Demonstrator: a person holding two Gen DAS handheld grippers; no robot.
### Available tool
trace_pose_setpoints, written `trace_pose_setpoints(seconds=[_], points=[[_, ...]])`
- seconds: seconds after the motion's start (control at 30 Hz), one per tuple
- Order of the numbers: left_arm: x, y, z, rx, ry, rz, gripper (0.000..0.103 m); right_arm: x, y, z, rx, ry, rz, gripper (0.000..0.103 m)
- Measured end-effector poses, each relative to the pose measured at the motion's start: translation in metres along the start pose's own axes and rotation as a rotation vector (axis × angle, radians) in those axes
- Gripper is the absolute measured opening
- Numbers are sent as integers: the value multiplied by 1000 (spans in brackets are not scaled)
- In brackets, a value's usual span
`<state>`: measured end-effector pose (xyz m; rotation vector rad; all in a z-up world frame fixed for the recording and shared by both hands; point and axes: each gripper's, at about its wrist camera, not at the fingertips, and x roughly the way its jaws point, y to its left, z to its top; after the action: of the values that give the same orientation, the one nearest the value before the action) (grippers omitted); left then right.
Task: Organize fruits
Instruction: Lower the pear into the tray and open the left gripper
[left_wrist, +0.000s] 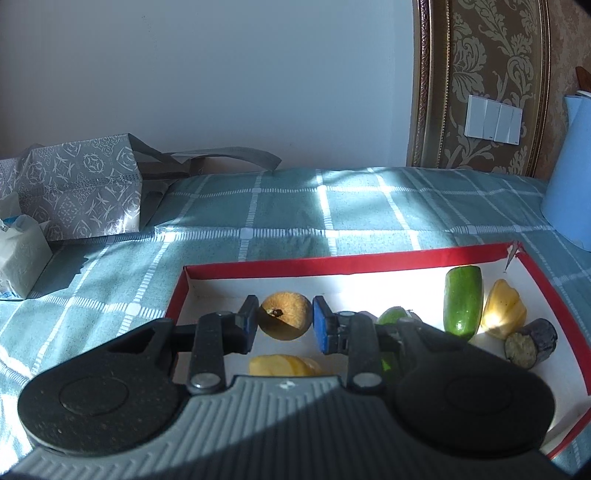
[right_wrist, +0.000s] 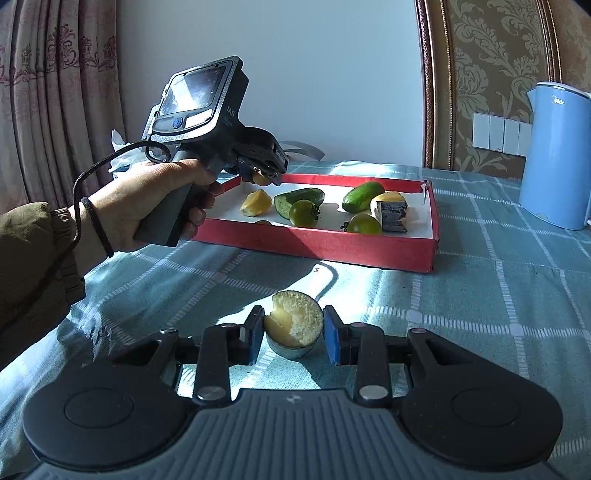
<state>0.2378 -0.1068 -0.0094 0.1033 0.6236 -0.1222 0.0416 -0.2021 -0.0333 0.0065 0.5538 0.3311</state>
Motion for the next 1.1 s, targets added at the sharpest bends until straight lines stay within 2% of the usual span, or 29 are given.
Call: trace_pose_setpoints(seconds=[0.23,0.73,0.83,0.9,0.93,1.07,1.1], points=[[14,-3,-3,-6,44,-1,28,0,-1,0,3,1,2,33],[20,-3,-5,-1,63,18,28,0,-3,0,9,3,7,33],[17,-5,-4,6,51,26,36,0,-2,0,10,4,7,33],[15,-4,-3,5,42,30,51,0,-2,0,11,3,6,33],[13,-5,-3,7,35,34,54,0,-2,0,11,3,5,33],[4,-5,-3,12,10,35,58,1,-3,0,13,4,3,33],[1,-5,-3,8,4,33,62,1,-3,0,13,4,2,33]])
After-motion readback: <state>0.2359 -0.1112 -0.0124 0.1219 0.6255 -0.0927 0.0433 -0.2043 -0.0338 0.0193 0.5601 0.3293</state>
